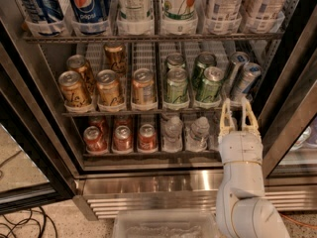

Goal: Pick redbull can from middle shelf of fridge

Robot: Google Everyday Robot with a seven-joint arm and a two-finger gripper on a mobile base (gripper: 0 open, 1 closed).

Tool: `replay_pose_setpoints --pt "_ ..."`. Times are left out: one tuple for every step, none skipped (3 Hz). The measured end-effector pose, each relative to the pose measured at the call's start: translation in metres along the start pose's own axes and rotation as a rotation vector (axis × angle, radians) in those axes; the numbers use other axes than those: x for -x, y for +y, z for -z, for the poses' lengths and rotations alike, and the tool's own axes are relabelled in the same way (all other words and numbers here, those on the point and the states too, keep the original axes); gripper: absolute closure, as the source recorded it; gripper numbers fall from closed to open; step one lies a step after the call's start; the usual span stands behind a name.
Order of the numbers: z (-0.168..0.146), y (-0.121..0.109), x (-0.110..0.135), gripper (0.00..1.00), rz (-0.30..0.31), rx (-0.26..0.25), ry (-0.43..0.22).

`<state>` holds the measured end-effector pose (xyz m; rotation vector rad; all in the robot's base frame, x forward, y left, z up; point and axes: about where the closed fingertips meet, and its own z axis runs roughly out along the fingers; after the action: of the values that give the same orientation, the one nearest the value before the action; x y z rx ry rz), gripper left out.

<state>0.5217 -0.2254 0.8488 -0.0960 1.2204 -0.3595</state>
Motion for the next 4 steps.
replay_pose_setpoints --pt "-0.009 -0.002 -0.008 0.56 0.009 -0.015 0.062" --pt "-0.021 -0.008 -0.012 0.50 0.010 -0.044 0.115" --pt "-0.028 -0.012 -0.016 0.49 0.004 -0.065 0.155" --pt "-0.031 -0.015 -0.021 0.47 -0.011 -0.082 0.188"
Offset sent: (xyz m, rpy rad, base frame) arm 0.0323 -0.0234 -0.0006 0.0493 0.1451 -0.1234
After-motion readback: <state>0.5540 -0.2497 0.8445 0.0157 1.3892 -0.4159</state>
